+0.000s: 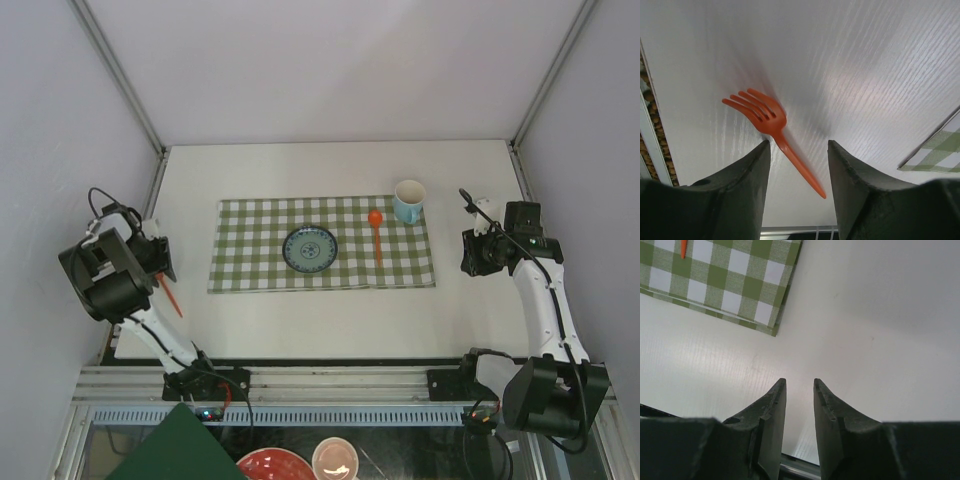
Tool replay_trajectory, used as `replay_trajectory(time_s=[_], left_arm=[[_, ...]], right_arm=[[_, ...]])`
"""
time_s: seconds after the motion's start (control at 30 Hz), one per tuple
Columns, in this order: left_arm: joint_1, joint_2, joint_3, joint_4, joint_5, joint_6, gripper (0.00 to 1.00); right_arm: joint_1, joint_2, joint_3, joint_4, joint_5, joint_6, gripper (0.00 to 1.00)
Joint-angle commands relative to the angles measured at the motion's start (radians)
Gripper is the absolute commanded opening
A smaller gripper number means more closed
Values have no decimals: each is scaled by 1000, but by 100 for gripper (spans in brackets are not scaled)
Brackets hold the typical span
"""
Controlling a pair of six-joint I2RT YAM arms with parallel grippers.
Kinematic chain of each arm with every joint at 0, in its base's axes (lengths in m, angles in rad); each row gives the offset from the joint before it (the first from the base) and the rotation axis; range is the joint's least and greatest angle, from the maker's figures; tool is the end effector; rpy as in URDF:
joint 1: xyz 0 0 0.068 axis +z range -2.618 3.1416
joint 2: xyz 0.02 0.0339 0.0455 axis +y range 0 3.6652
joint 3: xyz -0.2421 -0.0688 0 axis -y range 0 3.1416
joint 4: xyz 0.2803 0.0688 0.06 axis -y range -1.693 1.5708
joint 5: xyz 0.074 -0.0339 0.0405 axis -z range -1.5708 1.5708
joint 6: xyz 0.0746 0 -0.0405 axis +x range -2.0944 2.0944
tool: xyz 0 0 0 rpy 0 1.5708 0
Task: Set the dinner table for one person
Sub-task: Pick up the fork at the center of the board.
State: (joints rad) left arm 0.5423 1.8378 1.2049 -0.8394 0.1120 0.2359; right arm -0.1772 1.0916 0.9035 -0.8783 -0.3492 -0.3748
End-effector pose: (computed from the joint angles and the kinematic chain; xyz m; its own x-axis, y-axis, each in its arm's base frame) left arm 0.3126 0.1786 0.0822 -0.9464 -0.2991 -0.1216 -0.2903 0.9531 -0.0852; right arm 0.2649 -0.0215 0.2087 -0.8030 -0.2057 -0.5594 -0.3128 0.9443 0.1018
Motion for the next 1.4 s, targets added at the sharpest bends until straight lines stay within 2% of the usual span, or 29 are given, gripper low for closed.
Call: replay_trajectory(time_s=[0.0, 0.17, 0.5, 0.9, 1.17, 1.37], left_arm=[[7, 22, 71, 14, 26, -13, 53], [5, 35, 98, -3, 43, -16, 47], [5, 45, 106, -7, 64, -13, 43], [-11, 70, 142, -30, 98, -6, 31], [-38, 86, 157, -36, 67, -14, 27], [-60, 98, 149, 1, -32, -28, 23]], right_arm=[[-2, -3, 19, 21, -14, 10, 28], [-5, -3, 19, 19, -15, 8, 28], [-10, -6, 18, 13, -25, 4, 28], [-14, -7, 18, 14, -32, 1, 28], [-25, -15, 18, 7, -38, -2, 28], [-30, -15, 19, 7, -43, -4, 28]])
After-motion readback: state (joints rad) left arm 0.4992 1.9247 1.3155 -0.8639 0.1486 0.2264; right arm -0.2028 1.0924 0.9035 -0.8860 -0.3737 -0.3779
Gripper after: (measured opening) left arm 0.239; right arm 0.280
